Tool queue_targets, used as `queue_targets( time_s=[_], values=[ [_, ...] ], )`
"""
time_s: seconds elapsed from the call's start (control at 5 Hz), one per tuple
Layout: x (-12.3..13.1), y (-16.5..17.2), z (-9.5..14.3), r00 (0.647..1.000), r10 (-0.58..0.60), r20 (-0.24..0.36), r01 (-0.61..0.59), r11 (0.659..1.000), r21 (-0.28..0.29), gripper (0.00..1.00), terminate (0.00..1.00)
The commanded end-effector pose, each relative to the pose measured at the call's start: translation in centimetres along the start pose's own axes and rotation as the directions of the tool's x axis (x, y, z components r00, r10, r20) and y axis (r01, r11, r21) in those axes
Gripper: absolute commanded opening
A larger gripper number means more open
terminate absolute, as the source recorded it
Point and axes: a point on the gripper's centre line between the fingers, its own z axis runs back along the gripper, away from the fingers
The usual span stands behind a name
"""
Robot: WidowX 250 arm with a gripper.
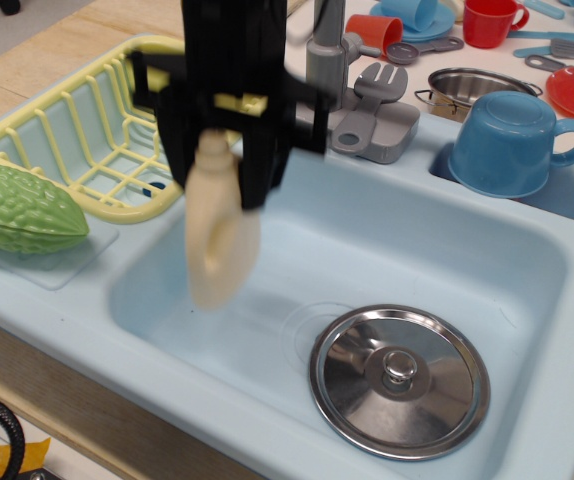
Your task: Put detergent from sink into drying rack
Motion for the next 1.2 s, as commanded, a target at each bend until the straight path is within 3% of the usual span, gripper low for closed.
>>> queue_targets(
  time_s=[0.0, 0.4, 0.6, 0.8, 1.0],
  values=[
    [2.8, 3.0, 5.5, 0.997, -0.019, 0.073, 0.013, 0.997, 0.081, 0.0, 0.0],
    [4.7, 8.3, 7.0, 0.998, -0.025, 0.056, 0.018, 0.993, 0.118, 0.0, 0.0],
    [5.6, 9.8, 5.9, 0.996, -0.069, 0.063, 0.066, 0.996, 0.053, 1.0, 0.0],
    [5.6, 9.8, 5.9, 0.996, -0.069, 0.063, 0.066, 0.996, 0.053, 1.0, 0.0],
    [5.6, 9.8, 5.9, 0.996, -0.069, 0.063, 0.066, 0.996, 0.053, 1.0, 1.0]
  ],
)
